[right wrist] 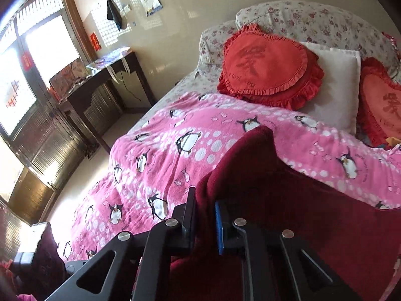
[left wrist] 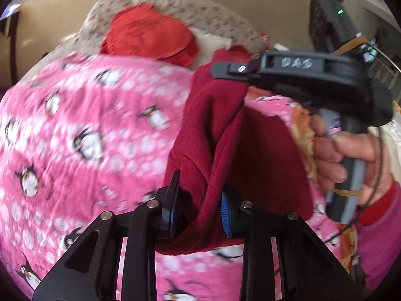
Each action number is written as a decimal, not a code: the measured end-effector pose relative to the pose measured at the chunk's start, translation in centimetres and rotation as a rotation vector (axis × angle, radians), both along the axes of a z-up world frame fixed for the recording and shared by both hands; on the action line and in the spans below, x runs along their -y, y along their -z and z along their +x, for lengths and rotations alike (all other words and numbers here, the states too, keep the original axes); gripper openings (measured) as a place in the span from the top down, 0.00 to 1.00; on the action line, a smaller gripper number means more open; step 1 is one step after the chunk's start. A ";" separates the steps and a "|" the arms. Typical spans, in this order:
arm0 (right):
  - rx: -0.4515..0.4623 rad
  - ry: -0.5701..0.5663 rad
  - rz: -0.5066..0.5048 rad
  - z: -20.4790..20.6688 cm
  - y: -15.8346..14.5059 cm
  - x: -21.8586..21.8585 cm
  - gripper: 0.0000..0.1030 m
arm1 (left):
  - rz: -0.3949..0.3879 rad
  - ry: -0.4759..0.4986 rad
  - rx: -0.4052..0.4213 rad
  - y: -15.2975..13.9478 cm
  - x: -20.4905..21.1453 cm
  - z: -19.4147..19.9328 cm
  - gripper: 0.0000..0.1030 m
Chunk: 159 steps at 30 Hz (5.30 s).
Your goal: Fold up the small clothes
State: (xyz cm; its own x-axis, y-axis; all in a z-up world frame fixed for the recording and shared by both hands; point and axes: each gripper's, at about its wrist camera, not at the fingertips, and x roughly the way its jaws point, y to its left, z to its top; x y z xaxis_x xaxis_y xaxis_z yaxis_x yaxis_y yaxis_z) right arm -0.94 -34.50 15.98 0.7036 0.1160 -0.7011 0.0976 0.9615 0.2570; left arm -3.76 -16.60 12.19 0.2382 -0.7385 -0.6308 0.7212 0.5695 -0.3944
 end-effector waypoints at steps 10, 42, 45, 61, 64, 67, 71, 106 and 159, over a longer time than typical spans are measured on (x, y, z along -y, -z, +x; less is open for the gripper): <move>0.055 0.148 -0.070 -11.0 -3.1 9.5 0.90 | 0.027 0.289 0.046 -1.0 14.0 -9.3 0.74; 0.039 0.285 0.136 -19.0 4.0 11.3 0.87 | 0.225 0.168 0.181 1.8 10.4 -10.5 0.48; 0.033 0.317 0.045 -20.9 2.6 11.0 0.87 | 0.211 0.180 0.178 2.0 11.7 -10.3 0.43; 0.094 0.325 0.000 -20.4 0.6 12.3 0.71 | 0.272 0.117 0.173 3.4 14.3 -9.4 0.43; 0.046 0.341 0.007 -17.3 2.5 13.8 0.71 | 0.288 0.103 0.150 3.7 15.2 -8.7 0.43; -0.059 0.409 -0.038 -15.1 5.8 15.6 0.71 | 0.299 0.103 0.140 4.3 16.1 -8.1 0.37; -0.062 0.430 0.030 -14.4 7.8 18.1 0.71 | 0.305 0.093 0.127 4.6 16.6 -8.0 0.35; -0.055 0.457 0.194 -24.5 7.7 15.3 0.26 | 0.141 0.084 -0.078 4.1 13.1 -5.5 0.27; -0.170 0.040 -0.145 -24.5 10.0 -4.6 0.52 | 0.375 -0.086 0.127 4.5 0.6 -10.6 0.46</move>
